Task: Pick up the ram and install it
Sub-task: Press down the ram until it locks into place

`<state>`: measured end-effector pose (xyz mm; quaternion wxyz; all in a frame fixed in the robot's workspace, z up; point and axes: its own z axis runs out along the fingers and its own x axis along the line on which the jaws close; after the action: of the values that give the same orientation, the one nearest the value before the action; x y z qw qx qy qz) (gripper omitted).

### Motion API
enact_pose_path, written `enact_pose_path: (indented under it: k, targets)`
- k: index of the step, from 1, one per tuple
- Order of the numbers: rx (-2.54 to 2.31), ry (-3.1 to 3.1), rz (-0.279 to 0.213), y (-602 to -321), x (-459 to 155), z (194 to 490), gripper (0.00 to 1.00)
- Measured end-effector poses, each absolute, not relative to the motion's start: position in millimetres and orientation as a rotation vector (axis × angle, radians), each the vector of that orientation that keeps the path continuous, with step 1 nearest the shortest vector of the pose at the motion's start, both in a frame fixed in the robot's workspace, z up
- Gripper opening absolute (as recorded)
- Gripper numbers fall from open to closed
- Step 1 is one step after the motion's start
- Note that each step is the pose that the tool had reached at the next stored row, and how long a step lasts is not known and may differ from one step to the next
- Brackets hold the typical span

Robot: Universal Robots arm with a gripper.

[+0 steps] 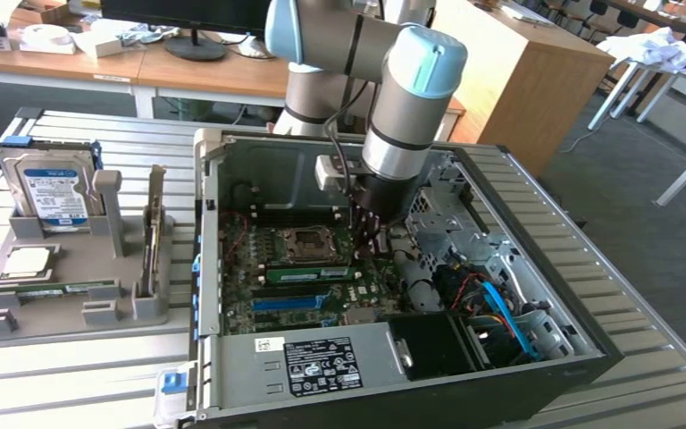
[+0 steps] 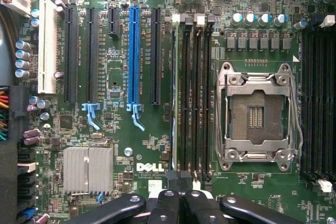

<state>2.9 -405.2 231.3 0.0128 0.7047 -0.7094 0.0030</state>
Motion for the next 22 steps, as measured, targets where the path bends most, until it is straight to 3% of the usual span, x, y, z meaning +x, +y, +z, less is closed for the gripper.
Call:
enact_pose_path:
  k: [22]
  targets:
    - [2.196, -2.211, 0.009, -405.2, 2.9, 226.4, 0.10]
